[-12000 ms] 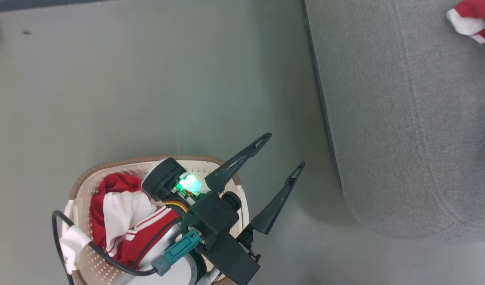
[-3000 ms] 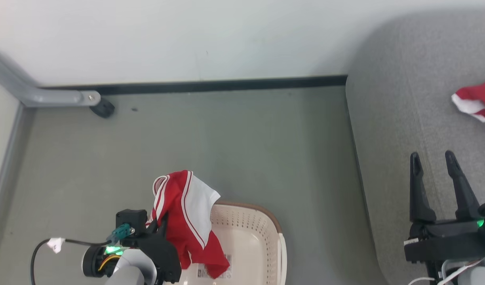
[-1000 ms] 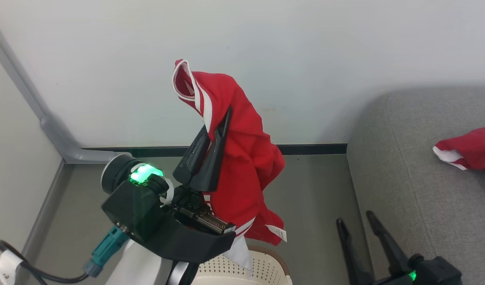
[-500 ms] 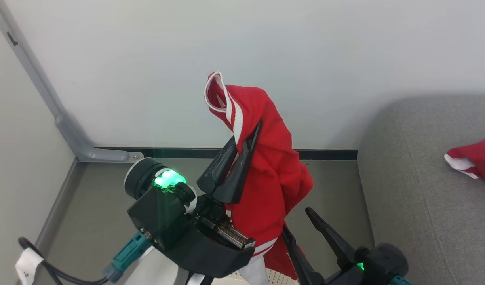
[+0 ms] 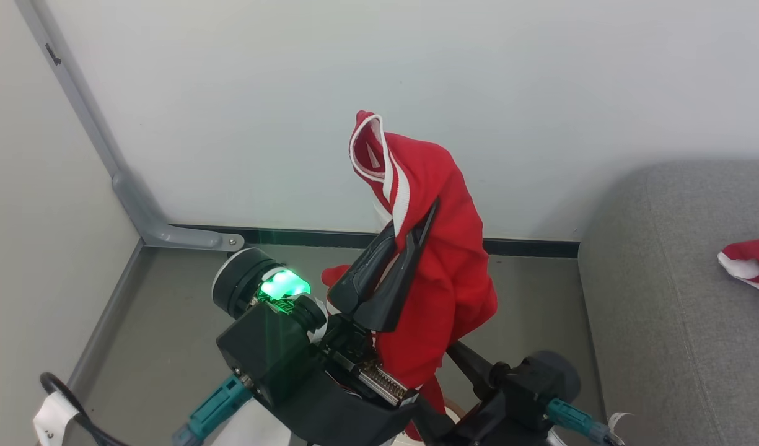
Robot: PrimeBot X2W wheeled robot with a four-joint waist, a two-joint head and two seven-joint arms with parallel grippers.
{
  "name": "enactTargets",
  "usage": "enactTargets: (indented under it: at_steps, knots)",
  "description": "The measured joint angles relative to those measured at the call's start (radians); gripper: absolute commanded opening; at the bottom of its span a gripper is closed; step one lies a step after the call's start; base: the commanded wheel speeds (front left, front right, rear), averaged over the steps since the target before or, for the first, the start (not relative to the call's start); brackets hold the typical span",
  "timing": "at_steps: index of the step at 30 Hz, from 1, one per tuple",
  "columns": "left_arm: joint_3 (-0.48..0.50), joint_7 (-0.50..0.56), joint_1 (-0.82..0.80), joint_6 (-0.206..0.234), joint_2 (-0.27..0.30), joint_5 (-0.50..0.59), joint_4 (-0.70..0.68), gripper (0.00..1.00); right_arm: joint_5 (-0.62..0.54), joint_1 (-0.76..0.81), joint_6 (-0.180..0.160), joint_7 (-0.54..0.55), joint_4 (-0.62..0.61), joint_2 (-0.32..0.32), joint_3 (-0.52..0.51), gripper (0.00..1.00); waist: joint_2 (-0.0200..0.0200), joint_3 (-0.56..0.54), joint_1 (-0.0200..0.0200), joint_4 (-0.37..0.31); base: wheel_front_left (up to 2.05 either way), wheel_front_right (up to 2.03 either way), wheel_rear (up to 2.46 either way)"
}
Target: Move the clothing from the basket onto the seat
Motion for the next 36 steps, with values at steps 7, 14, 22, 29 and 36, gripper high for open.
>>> enactTargets:
  at_steps: [7, 14, 22, 29, 36]
  knots:
    - [-0.008, 0.008, 0.0, 0.0, 0.0, -0.001, -0.015, 0.0, 0.035, -0.074, 0.003, -0.002, 0.039, 0.0, 0.052, 0.0, 0.0, 0.001, 0.0, 0.006, 0.0, 0.0, 0.0]
    - [-0.007, 0.012, 0.0, 0.001, 0.0, -0.015, -0.016, 0.0, 0.059, -0.092, 0.003, -0.031, 0.06, 0.0, 0.073, 0.0, 0.0, 0.002, 0.0, 0.009, 0.0, 0.0, 0.0]
    - [0.002, 0.028, 0.016, 0.011, 0.007, -0.027, -0.022, 0.0, 0.09, -0.096, 0.004, -0.064, 0.042, 0.0, 0.085, 0.0, 0.0, 0.007, 0.0, 0.0, 0.0, 0.0, 0.0]
    - [0.012, 0.043, 0.044, 0.021, 0.025, -0.028, -0.02, 0.0, 0.091, -0.135, 0.004, -0.094, 0.03, 0.0, 0.048, 0.0, 0.0, 0.017, 0.0, -0.027, 0.0, 0.0, 0.0]
    - [0.026, 0.052, 0.084, 0.044, 0.04, -0.028, -0.017, 0.76, 0.091, -0.151, 0.001, -0.107, 0.026, -0.017, -0.002, 0.0, 0.0, 0.027, 0.0, -0.056, 0.0, 0.0, 0.0]
